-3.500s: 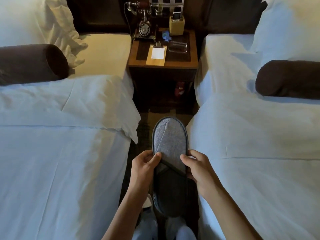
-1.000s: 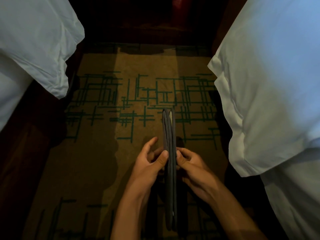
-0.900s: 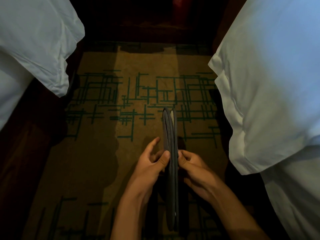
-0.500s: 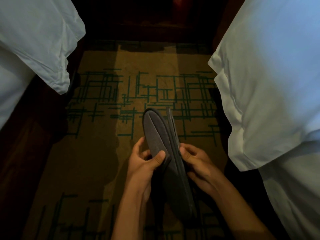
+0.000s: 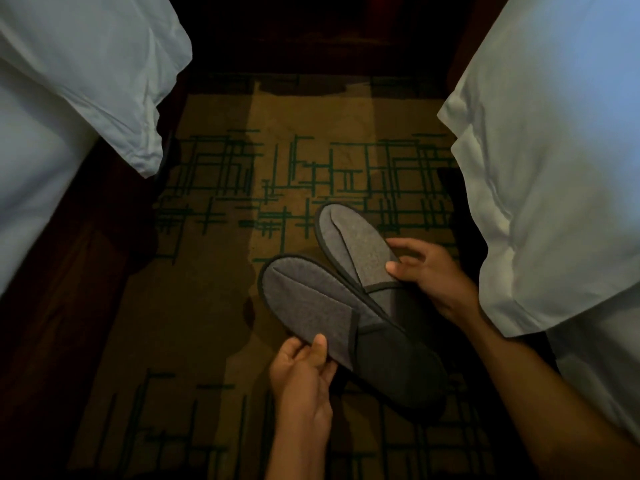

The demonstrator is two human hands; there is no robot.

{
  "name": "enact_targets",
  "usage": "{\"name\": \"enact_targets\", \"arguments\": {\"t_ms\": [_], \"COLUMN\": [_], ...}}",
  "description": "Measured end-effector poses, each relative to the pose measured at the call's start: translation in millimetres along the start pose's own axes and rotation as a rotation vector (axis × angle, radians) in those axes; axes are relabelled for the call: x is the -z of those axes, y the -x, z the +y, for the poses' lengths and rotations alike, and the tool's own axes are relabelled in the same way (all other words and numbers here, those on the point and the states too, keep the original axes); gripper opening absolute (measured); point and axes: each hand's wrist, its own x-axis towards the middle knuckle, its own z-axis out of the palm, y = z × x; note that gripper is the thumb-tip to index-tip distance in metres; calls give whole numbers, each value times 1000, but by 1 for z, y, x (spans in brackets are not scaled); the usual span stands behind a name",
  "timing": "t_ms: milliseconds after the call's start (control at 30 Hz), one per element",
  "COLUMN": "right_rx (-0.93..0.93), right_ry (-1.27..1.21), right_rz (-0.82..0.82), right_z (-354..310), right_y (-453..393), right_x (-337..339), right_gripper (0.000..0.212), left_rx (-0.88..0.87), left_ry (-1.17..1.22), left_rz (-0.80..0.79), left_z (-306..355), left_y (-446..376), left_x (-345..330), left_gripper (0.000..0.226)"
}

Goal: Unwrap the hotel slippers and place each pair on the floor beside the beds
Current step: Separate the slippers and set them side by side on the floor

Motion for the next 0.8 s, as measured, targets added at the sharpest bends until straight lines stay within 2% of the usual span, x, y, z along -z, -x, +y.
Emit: {"name": "enact_targets", "arguments": {"t_ms": [200,300,433,600,700,800], "right_rx": [144,183,210,229,220,225], "right_ry": [260,379,554,667,700,741], "right_rz": [-144,-214,-285,-294,-281,-276], "right_z": [-18,-25,-27,-20,-14,-10], "right_y": [-29,-42,-57,-65,-70,-74], "right_x": [-15,-23,-39,-56,-60,-63], "right_gripper": [52,50,46,46,46,46], "left_rx": [27,52,94,163,186,168], "left_ry": [58,107,142,145,172,185], "left_rz": [185,263,386,499,532,544], "left_z": [-23,-28,-32,-37,-43,-47], "left_y": [3,5,6,5,4,5], "left_x": [8,7,5,5,3,1], "left_gripper": [14,31,39,26,28,21]}}
